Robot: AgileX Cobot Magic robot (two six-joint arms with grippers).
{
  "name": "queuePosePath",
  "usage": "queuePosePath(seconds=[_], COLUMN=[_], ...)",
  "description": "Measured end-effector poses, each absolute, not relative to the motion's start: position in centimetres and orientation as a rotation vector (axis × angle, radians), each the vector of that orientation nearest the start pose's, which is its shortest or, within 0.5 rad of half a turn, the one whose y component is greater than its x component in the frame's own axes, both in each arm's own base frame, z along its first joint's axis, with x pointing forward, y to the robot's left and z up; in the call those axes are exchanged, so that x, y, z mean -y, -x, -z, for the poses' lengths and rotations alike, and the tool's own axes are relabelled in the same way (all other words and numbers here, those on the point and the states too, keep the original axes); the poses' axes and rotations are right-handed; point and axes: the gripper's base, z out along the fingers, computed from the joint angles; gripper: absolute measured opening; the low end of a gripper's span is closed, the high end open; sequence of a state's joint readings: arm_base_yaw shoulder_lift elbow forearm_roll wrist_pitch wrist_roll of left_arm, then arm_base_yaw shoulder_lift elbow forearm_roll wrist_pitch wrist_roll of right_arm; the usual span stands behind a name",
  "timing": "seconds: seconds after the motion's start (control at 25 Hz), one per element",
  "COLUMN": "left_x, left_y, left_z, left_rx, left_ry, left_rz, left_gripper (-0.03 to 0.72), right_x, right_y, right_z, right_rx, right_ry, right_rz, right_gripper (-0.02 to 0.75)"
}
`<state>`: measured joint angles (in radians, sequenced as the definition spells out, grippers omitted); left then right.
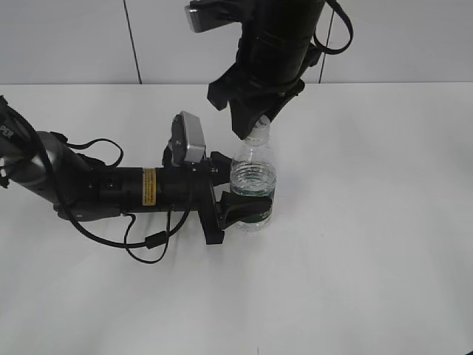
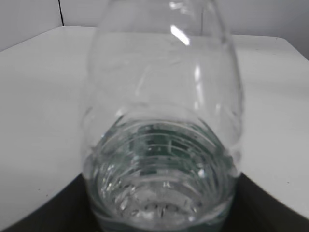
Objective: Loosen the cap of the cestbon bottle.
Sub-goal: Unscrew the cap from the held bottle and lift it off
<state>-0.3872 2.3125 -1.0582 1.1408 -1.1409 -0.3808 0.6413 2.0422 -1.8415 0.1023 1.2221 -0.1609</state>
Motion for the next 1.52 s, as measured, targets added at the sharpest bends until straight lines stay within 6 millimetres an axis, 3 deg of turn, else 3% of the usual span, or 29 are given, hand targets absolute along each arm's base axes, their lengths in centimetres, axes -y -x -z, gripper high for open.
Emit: queuePosePath(seconds=[0.16,0.36,0.52,0.72,1.24,1.44,1.52], left_x=[21.5,21.5,21.5,21.5,21.5,21.4,21.4], left_y=[-32.8,-32.8,-32.8,-32.8,-32.8,-32.9,-32.9], left_z=[-6.2,-6.2,-6.2,-6.2,-6.2,-6.2,-6.2], left_rx=[-1.472,-1.472,-1.475,-1.477,-1.472,-1.475,-1.475], left_ry=[-1.238,-1.238,-1.234,-1.232,-1.234,-1.237,-1.237], left_rz=[0.98,0.98,0.98,0.98,0.979,0.974,0.974], left_gripper=[0.412,0.412,0.412,0.412,0.412,0.412,0.412], right_x=[-26.8,-26.8,-26.8,-26.8,-26.8,-26.1,-25.9], right_y=[-34.3,-34.3,-34.3,-34.3,-34.1,-33.3,-33.1], right_z=[-26.3,-26.3,-26.3,-26.3,-26.9,-30.7,-31.4], right_rx=[-2.497,-2.06,-1.815,-1.73,-1.711,-1.643,-1.634], right_ry=[1.495,2.032,2.249,2.314,2.32,2.241,2.229], right_rz=[-0.179,-0.105,-0.061,-0.045,-0.05,-0.003,0.006], right_gripper=[0.305,0.303,0.303,0.302,0.302,0.295,0.295])
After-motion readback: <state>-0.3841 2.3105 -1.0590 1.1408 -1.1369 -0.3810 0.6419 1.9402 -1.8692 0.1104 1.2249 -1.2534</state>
